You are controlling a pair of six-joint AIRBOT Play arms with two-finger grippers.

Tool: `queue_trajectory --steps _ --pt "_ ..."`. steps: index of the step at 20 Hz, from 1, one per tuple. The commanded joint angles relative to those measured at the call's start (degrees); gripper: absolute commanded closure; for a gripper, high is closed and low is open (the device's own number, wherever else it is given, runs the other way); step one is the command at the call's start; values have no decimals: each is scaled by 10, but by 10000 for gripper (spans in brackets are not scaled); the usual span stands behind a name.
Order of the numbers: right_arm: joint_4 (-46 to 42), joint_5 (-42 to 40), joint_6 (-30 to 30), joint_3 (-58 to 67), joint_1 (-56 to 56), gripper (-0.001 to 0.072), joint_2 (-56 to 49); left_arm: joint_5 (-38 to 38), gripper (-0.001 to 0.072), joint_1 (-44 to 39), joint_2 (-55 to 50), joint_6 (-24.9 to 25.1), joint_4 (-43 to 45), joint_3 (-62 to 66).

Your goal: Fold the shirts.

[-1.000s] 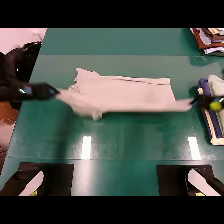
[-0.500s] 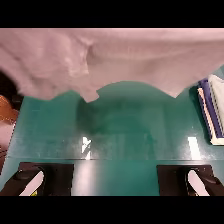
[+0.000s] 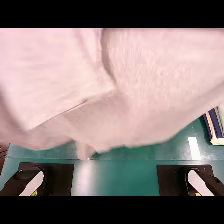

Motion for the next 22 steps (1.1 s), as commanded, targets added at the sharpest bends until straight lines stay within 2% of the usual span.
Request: queue_trajectory --steps 1,5,9,12,15,19,22 --pt "-10 50 8 -55 2 701 -82 -30 689 0 -24 6 2 -170" --pt "-10 52 8 -203 2 701 -180 -17 688 0 -105 37 3 -351" --pt "-9 2 8 -276 2 700 -282 81 688 0 -239 61 0 -401" --pt "-9 -70 9 -255 15 700 -346 196 688 0 -330 81 -34 -379" --pt "-9 -131 14 -181 44 701 -406 248 689 0 -395 108 -71 -327" --pt "-10 -166 14 -98 80 701 -457 270 688 0 -429 109 -69 -292" --pt "-11 -159 14 -95 92 701 -464 221 689 1 -429 109 -25 -292"
